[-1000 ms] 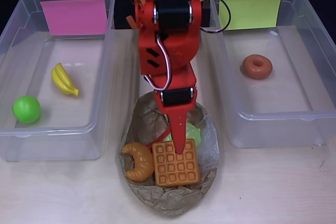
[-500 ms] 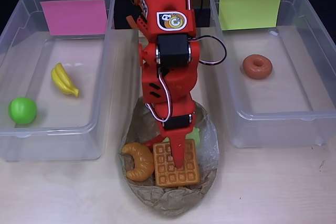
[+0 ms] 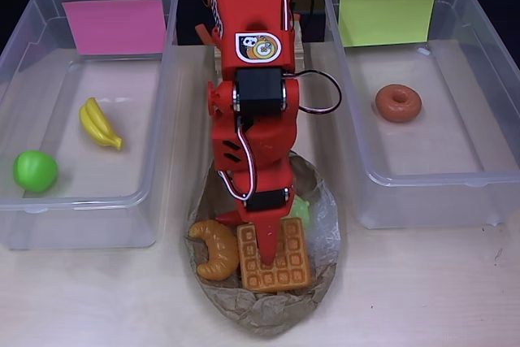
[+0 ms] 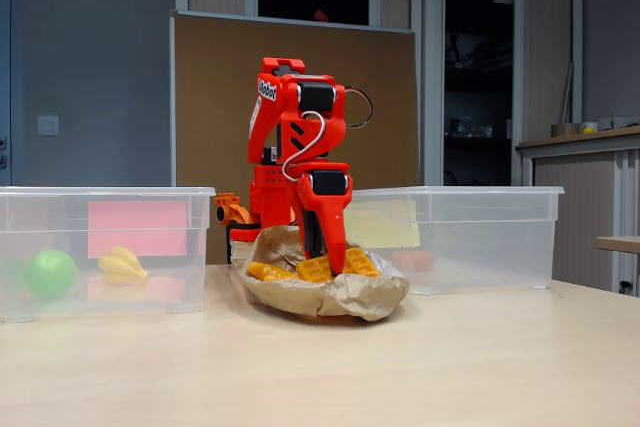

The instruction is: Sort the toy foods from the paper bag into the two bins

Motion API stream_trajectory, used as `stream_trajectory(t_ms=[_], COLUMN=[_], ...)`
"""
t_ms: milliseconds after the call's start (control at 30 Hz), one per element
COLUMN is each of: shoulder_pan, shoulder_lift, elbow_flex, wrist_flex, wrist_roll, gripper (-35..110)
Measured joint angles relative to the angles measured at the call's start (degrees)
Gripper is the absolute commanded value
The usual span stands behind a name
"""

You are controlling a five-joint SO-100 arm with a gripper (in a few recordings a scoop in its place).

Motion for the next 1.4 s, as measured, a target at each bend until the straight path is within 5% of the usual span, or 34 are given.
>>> stream_trajectory(t_ms=[367,1000,1400], shoulder_pan=[-1.1,-3.8,-17.8], shoulder_lift=[-4.5,12.1,40.3], elbow_flex=[-11.7,-19.0,-0.4], wrist_flex=[5.4,26.1,34.5], wrist_roll=[2.9,8.2,31.1], gripper=[2,2,4])
